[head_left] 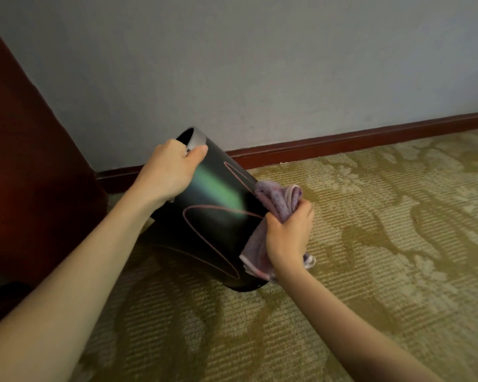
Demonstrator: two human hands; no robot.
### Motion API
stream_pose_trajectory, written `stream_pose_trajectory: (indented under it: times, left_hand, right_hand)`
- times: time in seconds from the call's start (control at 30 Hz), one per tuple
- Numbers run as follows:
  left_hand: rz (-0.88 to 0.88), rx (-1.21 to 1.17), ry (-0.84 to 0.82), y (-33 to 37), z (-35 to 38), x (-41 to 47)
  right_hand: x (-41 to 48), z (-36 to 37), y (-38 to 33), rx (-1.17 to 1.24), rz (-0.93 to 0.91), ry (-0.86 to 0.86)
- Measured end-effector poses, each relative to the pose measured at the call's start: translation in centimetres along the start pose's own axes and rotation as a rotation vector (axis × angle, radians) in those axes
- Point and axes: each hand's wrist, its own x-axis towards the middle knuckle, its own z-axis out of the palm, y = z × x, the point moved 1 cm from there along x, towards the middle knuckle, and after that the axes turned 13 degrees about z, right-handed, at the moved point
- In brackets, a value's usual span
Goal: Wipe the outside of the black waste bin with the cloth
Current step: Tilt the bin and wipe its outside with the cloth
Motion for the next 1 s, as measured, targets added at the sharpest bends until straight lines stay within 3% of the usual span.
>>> stream_pose_trajectory:
  times: [0.53, 1.0]
  left_hand:
    - [0.091, -0.124, -0.017, 0.0, 0.6, -1.2]
    - [0.070, -0.043, -0.050, 1.0, 0.9, 0.9]
  right_hand:
    - [7.4, 0.6, -2.1, -0.247, 0.202, -0.069]
    - [-1.9, 1.1, -2.4, -0.027, 0.051, 0.060]
